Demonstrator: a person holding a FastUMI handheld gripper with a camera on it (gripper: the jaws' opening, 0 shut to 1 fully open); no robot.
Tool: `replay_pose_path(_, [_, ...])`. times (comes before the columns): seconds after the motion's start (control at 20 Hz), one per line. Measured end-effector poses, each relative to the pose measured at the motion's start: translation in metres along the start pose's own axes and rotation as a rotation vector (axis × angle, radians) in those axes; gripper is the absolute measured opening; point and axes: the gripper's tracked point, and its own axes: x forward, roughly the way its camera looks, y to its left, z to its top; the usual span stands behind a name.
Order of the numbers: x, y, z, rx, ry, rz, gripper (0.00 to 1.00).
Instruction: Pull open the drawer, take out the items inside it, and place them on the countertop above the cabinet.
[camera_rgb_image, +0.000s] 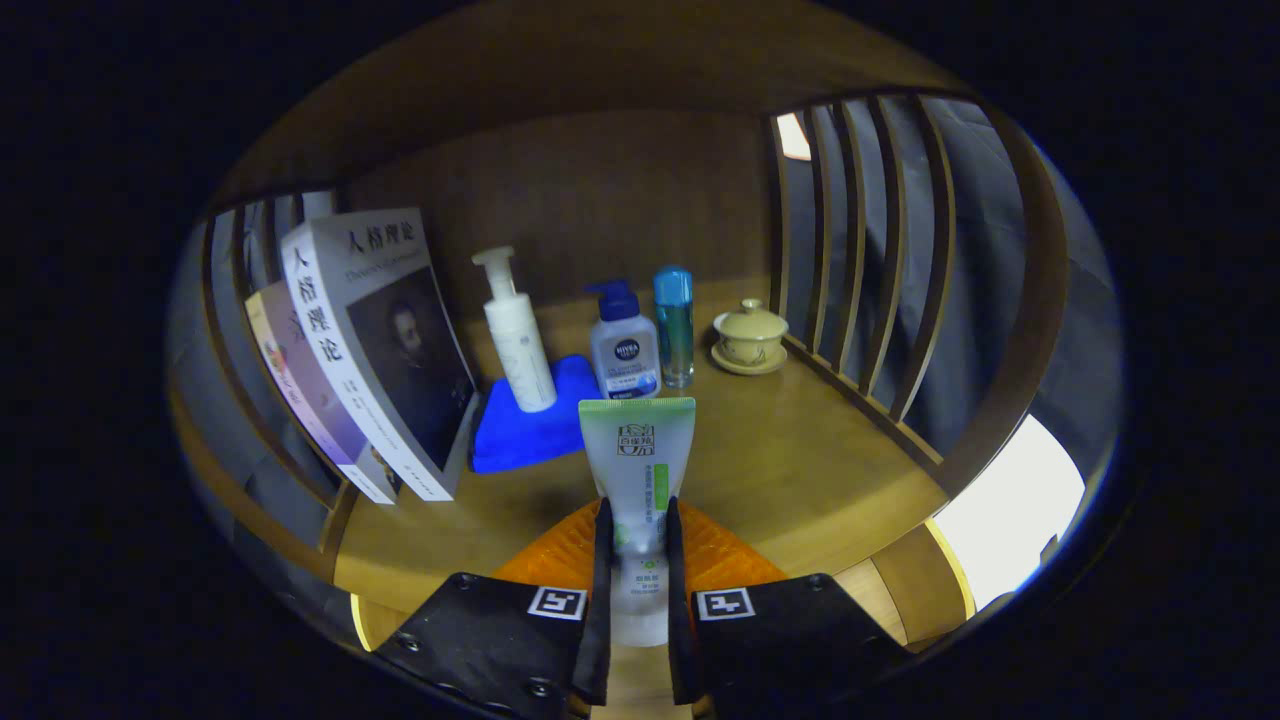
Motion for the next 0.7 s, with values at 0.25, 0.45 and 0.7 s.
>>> replay_pose_path(0.25, [0.023, 0.007, -0.002, -0.023, 0.007, 0.058, 0.3])
replay_pose_path(0.45, [0.023, 0.007, 0.01, -0.058, -0.069, 0.089, 0.51])
replay_pose_path(0.7, [-0.014, 0.002, 0.04, -0.007, -0.272, 0.117, 0.98])
